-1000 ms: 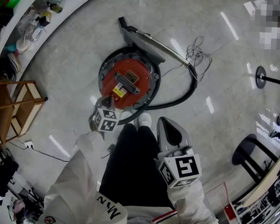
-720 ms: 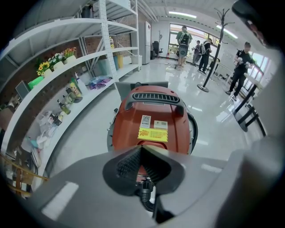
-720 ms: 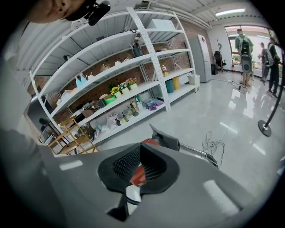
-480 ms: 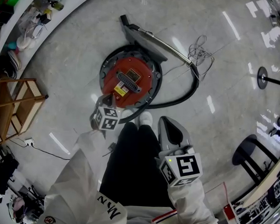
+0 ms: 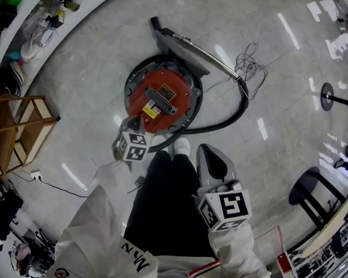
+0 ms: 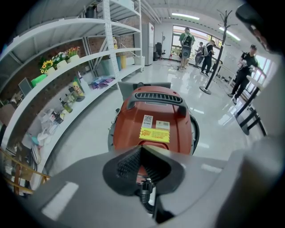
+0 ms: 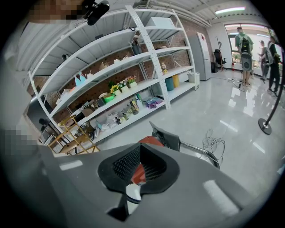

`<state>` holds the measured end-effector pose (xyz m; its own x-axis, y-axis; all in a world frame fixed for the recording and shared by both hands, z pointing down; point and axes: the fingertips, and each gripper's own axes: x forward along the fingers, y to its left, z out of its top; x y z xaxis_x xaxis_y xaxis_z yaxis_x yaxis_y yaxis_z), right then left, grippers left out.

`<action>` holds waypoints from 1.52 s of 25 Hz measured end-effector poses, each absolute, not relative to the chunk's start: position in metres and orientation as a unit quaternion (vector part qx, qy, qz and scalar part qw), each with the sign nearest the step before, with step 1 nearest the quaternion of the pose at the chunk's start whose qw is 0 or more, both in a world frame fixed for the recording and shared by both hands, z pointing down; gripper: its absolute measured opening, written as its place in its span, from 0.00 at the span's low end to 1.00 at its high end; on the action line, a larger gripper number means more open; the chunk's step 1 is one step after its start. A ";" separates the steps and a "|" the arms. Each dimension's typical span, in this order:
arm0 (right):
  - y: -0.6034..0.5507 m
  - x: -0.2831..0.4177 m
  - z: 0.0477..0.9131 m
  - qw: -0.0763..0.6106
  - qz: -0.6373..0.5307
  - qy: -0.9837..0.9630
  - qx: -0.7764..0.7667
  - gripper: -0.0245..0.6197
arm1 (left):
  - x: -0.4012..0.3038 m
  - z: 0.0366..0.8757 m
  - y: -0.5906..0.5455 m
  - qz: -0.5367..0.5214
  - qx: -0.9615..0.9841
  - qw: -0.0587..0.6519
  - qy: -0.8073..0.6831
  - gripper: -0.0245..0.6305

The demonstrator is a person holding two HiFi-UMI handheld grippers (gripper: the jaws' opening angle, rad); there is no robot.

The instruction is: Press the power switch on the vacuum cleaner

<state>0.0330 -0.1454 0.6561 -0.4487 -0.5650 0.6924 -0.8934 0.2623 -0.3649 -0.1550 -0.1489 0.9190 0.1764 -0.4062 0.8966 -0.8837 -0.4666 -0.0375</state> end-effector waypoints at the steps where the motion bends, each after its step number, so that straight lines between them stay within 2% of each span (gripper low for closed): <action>1: -0.145 0.033 0.656 0.219 0.376 -0.764 0.477 0.04 | -0.155 0.918 -0.149 0.460 0.722 0.258 -0.448 0.04; 23: -0.141 0.033 0.660 0.225 0.371 -0.764 0.478 0.04 | -0.158 0.926 -0.148 0.454 0.711 0.276 -0.460 0.04; 38: -0.135 0.035 0.635 0.221 0.347 -0.778 0.476 0.04 | -0.149 0.895 -0.150 0.432 0.721 0.268 -0.471 0.04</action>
